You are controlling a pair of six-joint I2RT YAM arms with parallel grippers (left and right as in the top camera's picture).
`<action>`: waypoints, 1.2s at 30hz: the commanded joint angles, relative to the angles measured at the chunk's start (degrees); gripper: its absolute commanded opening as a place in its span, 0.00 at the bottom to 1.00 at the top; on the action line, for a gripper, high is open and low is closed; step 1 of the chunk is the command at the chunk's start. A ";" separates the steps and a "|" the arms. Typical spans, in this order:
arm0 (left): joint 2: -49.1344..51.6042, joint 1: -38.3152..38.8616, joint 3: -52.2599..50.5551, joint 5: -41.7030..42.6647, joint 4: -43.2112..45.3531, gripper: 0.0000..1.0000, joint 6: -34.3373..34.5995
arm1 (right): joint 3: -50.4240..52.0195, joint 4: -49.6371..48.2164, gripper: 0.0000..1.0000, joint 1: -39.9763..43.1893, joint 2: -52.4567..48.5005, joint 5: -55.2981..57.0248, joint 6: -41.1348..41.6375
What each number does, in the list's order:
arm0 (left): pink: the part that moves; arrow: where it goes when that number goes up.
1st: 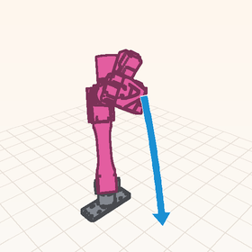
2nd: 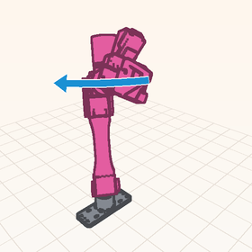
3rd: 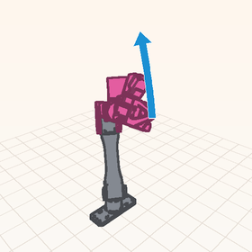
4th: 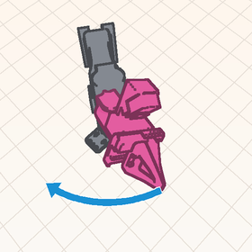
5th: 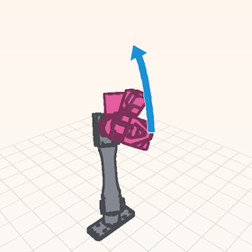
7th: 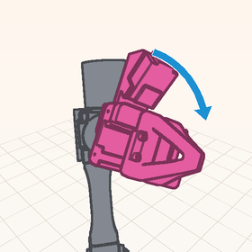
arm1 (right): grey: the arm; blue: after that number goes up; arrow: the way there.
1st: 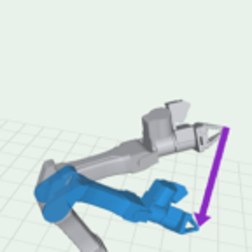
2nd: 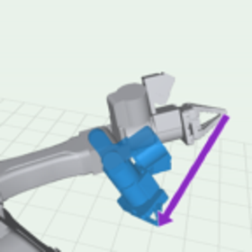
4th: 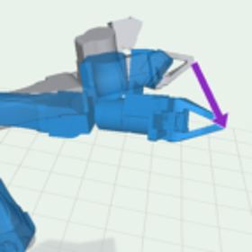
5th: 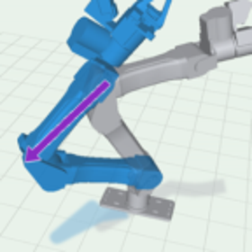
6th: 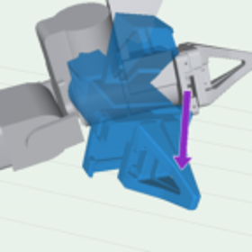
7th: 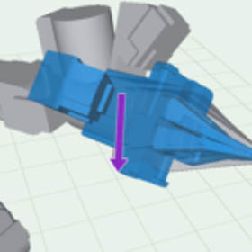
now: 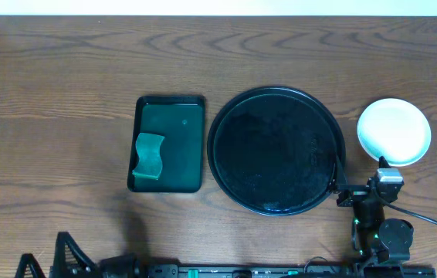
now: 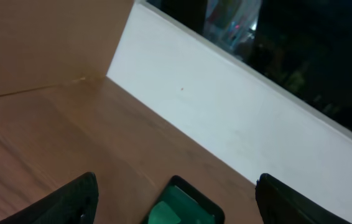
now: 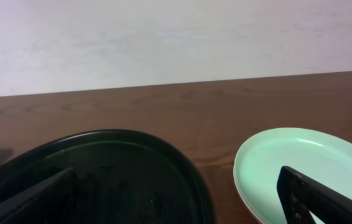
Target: Clean dirty plates on tray and stack at the side
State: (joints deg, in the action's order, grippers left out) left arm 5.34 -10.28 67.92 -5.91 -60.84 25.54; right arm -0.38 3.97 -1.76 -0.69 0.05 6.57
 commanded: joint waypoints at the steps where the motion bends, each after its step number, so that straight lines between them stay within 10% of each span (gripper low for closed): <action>1: -2.97 1.49 -1.33 0.55 -0.46 0.81 0.26 | 0.07 0.17 0.99 -0.70 0.31 0.76 0.68; 20: -5.18 4.35 -15.41 0.55 5.01 0.81 0.57 | 0.07 0.17 0.99 -0.70 0.31 0.74 0.68; 36: -5.20 4.92 -43.01 0.57 66.47 0.81 15.43 | 0.07 0.17 0.99 -0.70 0.31 0.74 0.66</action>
State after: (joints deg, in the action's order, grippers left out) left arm 0.51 -5.65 28.97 -5.91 0.58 36.58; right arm -0.38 3.99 -1.76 -0.69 0.05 6.59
